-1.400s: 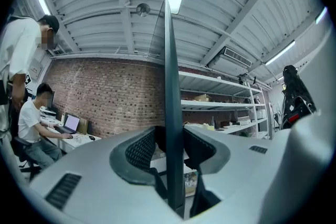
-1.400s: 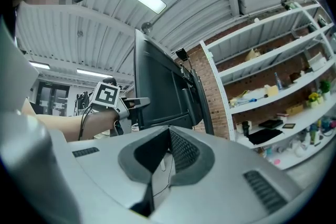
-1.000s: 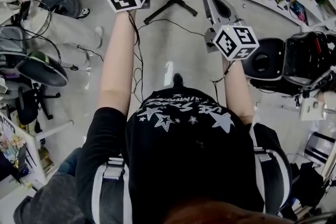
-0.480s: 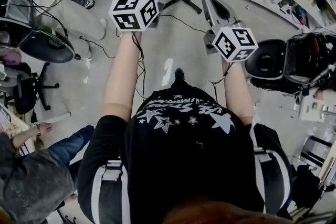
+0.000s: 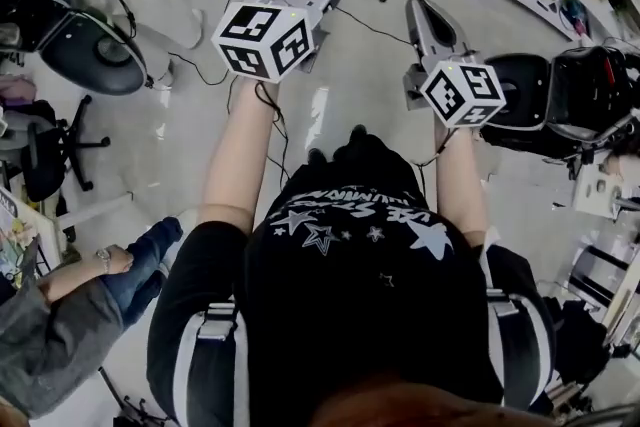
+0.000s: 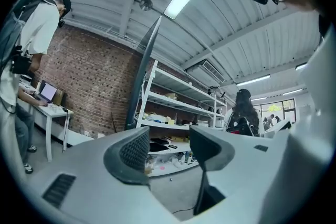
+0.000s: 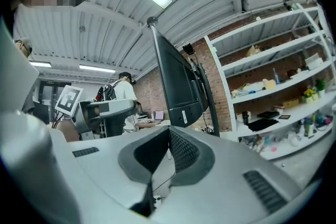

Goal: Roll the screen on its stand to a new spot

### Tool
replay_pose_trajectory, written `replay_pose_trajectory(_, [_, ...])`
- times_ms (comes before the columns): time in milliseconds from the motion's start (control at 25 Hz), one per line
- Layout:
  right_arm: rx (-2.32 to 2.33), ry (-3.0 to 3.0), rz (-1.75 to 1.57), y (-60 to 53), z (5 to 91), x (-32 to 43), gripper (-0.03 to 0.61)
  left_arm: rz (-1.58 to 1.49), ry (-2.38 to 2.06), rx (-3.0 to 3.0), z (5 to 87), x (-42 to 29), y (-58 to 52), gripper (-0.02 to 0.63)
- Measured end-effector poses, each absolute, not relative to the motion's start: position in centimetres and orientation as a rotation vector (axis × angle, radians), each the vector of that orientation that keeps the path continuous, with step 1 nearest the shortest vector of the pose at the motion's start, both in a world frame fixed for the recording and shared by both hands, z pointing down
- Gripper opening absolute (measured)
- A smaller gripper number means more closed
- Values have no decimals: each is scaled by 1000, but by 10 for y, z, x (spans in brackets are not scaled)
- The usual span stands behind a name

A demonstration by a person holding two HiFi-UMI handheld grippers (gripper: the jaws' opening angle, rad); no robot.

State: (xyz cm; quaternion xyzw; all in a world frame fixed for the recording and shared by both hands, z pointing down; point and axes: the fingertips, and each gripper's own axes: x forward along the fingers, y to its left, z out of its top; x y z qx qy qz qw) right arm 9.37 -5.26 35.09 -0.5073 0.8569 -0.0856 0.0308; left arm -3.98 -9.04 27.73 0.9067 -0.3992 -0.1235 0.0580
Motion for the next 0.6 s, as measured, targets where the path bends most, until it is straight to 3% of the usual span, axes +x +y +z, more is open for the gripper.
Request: replay_pose_trajectory(600, [-1367, 2704, -175, -2, 321, 119, 6, -359, -1425, 2656, 271, -26, -16, 45])
